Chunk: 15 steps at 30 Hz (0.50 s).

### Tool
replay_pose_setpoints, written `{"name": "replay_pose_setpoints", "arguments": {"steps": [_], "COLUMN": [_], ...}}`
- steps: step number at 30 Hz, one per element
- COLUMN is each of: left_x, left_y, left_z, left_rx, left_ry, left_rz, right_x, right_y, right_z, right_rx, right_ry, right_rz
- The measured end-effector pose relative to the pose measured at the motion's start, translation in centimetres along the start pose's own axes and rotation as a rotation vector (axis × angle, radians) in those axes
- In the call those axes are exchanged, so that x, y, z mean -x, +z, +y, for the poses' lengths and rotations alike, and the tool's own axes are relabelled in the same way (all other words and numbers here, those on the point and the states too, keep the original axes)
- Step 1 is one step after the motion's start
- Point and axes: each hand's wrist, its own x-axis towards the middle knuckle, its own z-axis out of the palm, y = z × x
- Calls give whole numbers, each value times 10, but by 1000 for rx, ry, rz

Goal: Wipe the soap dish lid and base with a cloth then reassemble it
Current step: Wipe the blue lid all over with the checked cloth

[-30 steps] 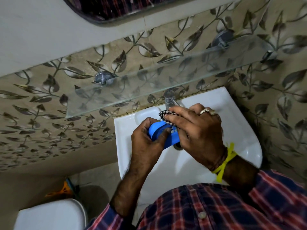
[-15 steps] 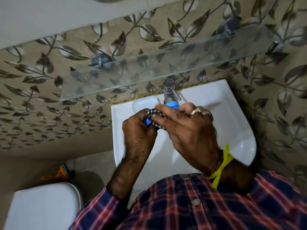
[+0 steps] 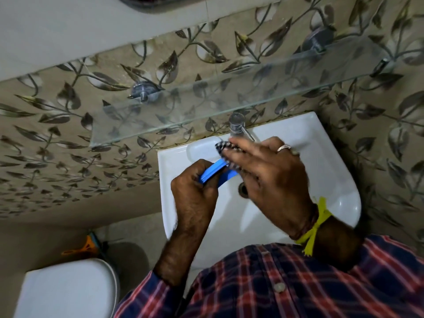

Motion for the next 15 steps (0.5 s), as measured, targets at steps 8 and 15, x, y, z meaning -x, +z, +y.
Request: {"name": "replay_pose_setpoints", "arguments": {"steps": [8,15], "left_x": [1,2], "left_y": [0,3], "left_z": [-5,-3], "left_rx": [36,80], "left_ry": [13,-59], "left_rz": [3,-27], "right_x": [-1,0], "right_y": [1,2], "right_z": [-1,8], "right_rx": [-50,-89], "right_ry": [29,64], "right_rz": [-31,31]}}
